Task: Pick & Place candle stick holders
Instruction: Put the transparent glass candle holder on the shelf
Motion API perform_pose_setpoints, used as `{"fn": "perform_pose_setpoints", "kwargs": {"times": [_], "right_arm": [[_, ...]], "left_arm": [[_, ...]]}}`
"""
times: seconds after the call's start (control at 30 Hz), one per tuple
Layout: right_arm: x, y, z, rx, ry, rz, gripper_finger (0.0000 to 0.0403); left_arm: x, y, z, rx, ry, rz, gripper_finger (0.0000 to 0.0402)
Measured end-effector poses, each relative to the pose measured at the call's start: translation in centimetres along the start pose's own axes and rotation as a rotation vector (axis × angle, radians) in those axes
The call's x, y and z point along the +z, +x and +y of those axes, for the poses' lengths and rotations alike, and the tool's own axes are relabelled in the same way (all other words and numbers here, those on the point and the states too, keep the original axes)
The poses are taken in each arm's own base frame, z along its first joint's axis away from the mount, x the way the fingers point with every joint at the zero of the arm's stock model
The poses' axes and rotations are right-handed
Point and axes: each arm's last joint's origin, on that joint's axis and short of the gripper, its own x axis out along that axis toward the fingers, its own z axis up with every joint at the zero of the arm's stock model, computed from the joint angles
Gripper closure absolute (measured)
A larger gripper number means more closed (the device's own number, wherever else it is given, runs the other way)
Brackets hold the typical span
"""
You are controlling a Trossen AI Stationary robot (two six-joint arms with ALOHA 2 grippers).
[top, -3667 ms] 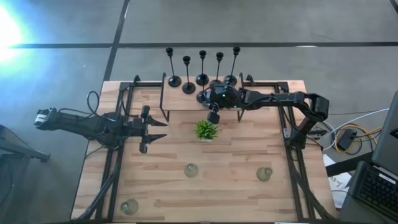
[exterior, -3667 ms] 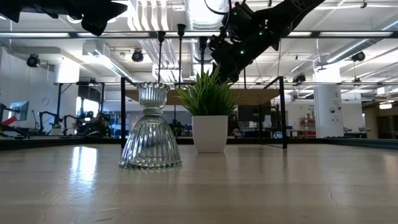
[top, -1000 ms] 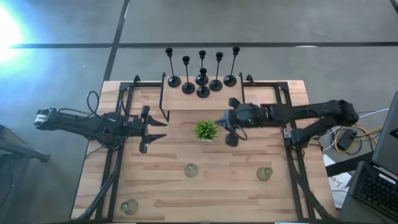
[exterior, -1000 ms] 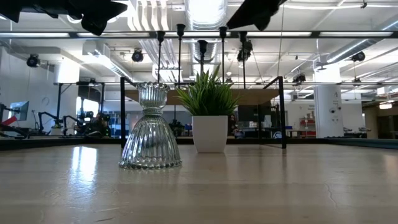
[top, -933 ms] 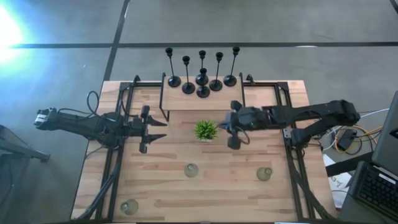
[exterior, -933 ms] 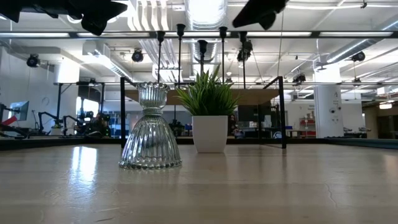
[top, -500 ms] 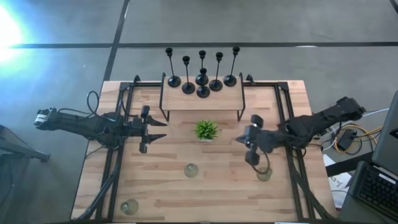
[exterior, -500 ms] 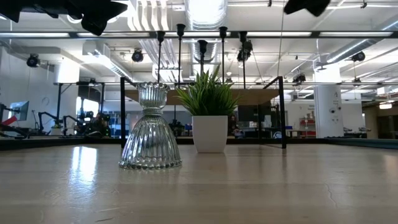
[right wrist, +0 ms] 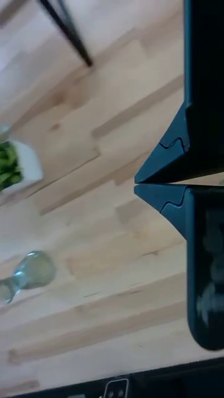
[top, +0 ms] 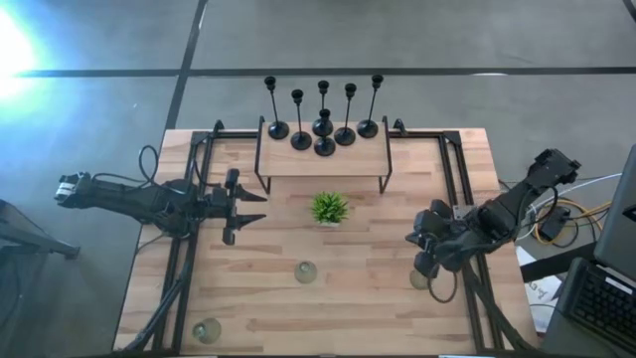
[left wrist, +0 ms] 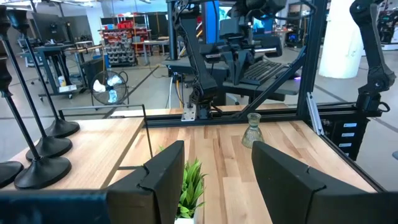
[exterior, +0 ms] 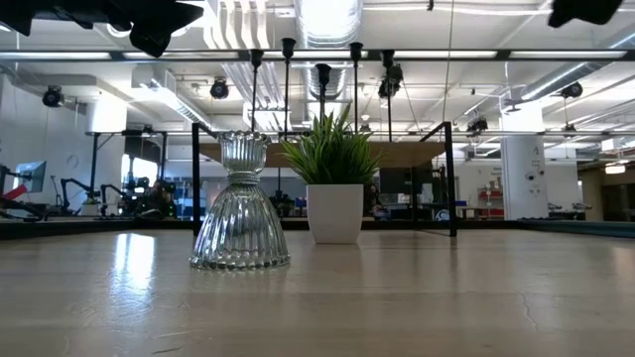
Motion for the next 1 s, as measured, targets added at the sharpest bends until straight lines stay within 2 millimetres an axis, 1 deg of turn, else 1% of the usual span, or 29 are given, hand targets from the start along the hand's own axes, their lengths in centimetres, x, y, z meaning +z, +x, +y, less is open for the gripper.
{"fn": "perform_pose_setpoints", "kwargs": {"times": [0.27, 0.57, 0.63, 0.73, 0.83, 0.9, 1.0], "right_arm": [[-1.7, -1.0, 0.0, -0.025, 0.060, 0.055, 0.0395], [-2.7, -2.1, -0.3, -0.067, 0.154, 0.122, 0.0395], [-3.0, -2.2, -0.6, -0.091, 0.197, 0.194, 0.0395], [-3.9, -2.1, -0.9, -0.125, 0.295, 0.373, 0.0395], [-5.2, -1.7, -0.7, -0.145, 0.362, 0.522, 0.0395], [-6.2, -1.3, -0.4, -0.152, 0.381, 0.578, 0.0395], [-8.3, -0.5, 0.4, -0.161, 0.393, 0.607, 0.0395]], "left_arm": [[0.0, 0.0, 0.0, 0.000, 0.000, 0.000, 0.0209], [0.0, 0.0, 0.0, 0.000, -0.002, 0.000, 0.0209], [0.0, 0.0, 0.0, 0.000, -0.002, 0.001, 0.0209], [0.0, 0.0, 0.0, 0.000, -0.002, 0.000, 0.0209], [0.0, 0.0, 0.0, 0.000, -0.002, 0.000, 0.0209], [-0.1, 0.0, 0.0, 0.000, -0.001, 0.003, 0.0209], [-0.2, 0.0, 0.0, 0.000, 0.008, 0.007, 0.0209]]}}
